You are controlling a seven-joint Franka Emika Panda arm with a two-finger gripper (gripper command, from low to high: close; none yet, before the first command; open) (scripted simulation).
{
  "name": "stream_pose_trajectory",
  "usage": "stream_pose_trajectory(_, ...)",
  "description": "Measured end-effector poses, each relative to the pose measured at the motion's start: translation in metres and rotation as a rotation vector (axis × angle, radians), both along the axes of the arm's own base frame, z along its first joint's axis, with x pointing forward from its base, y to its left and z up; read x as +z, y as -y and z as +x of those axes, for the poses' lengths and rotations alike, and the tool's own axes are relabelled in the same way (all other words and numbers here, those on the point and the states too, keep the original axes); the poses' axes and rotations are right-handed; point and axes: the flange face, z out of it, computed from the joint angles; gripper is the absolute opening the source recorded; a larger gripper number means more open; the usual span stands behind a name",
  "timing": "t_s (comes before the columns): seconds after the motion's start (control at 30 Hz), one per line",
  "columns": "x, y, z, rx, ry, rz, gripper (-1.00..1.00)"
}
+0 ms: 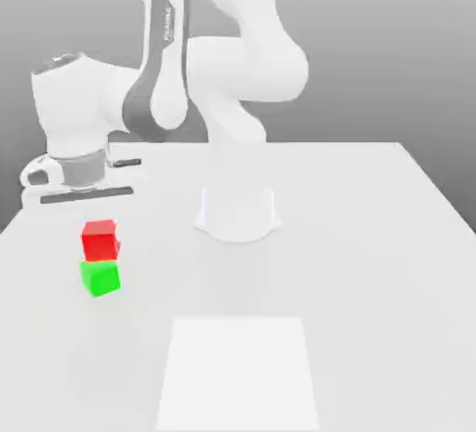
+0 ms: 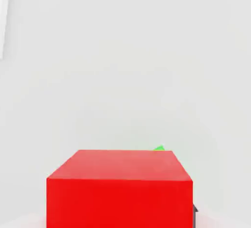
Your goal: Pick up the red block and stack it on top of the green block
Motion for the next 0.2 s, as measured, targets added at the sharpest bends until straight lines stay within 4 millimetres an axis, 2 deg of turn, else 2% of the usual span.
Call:
stream_pose_trajectory(0.17,-0.018,0.005,-0.009,-0.014,-0.018,-0.048,-1.0)
stream_pose_trajectory(0.2,-0.021,0.004,-0.009,-0.009,-0.022,-0.057,1.0)
